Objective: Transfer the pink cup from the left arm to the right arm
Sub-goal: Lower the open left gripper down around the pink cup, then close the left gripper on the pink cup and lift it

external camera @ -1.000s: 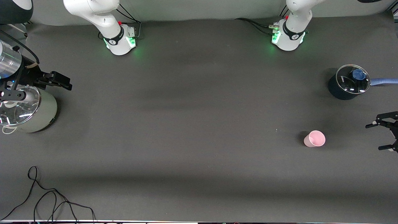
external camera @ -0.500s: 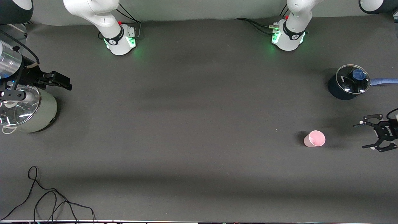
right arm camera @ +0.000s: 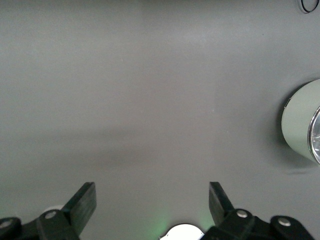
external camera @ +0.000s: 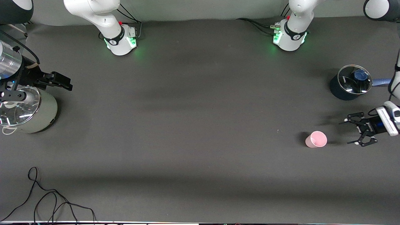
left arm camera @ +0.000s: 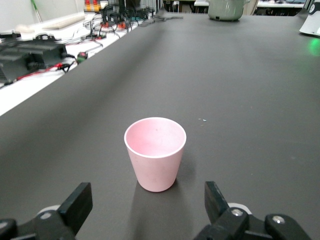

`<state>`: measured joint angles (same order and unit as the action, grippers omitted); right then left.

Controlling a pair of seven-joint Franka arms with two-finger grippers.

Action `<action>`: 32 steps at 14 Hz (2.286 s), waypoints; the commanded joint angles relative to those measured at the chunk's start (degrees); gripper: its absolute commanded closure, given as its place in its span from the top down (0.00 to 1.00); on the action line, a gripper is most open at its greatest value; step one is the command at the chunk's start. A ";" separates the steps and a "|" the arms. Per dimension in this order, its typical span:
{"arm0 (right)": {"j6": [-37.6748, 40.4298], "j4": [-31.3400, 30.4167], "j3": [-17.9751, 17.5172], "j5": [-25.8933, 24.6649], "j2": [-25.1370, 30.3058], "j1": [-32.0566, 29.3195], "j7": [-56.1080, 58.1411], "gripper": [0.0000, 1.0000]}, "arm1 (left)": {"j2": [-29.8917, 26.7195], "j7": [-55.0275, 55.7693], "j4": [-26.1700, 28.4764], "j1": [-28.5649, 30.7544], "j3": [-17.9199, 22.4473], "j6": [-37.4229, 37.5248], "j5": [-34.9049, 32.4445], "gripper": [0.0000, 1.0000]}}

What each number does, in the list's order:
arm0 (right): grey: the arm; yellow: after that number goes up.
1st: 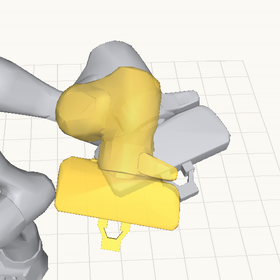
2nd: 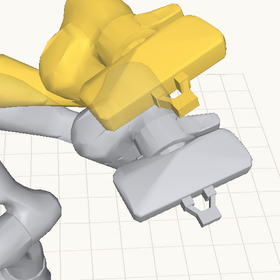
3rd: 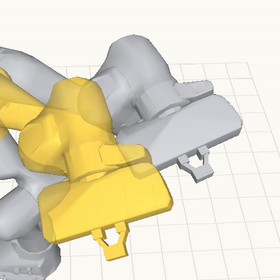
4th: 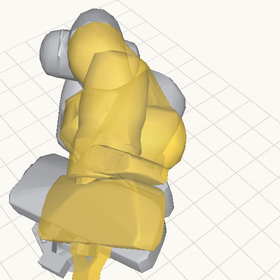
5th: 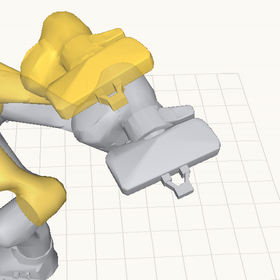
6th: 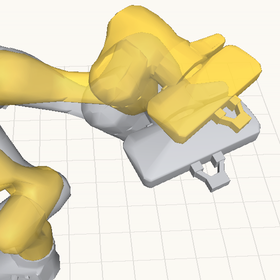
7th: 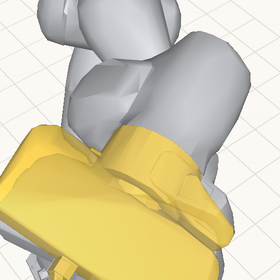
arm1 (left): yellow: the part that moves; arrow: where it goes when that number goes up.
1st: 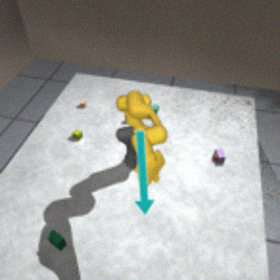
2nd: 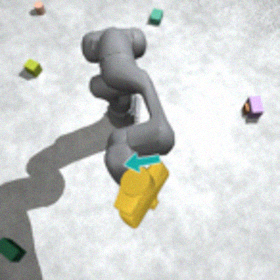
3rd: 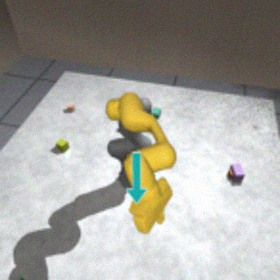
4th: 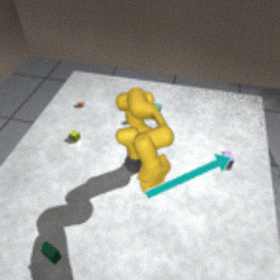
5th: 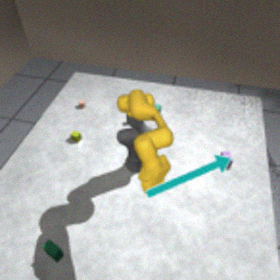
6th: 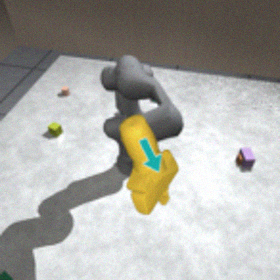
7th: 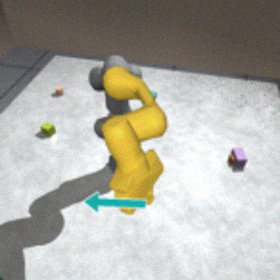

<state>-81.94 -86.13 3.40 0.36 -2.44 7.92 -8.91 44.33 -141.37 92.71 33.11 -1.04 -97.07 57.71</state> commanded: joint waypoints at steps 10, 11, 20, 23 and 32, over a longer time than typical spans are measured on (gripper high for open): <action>0.73 0.26 0.29 0.87 0.25 -0.10 1.18 1.00 | 8.57 -7.87 1.95 -1.03 -0.72 -0.49 8.81 1.00; 0.73 0.26 0.29 0.87 0.16 -0.10 1.18 1.00 | 8.67 -7.87 1.95 -1.56 -0.72 -0.49 9.43 1.00; 0.73 0.35 0.29 0.87 0.25 -0.10 1.18 1.00 | 9.19 -7.60 2.39 -5.86 -0.81 -4.09 13.30 1.00; 0.73 0.26 0.29 0.87 0.25 -0.10 1.18 1.00 | 9.19 -7.25 2.31 -5.95 -0.81 -4.44 13.83 1.00; 0.73 0.26 0.29 0.87 0.25 -0.10 1.18 1.00 | 8.05 -4.28 2.04 -6.39 -0.81 -5.94 13.75 0.52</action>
<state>-81.94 -86.13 3.40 0.36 -2.44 7.90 -8.89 54.07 -147.30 93.91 27.78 -2.31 -101.97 70.39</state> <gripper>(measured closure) 0.000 0.357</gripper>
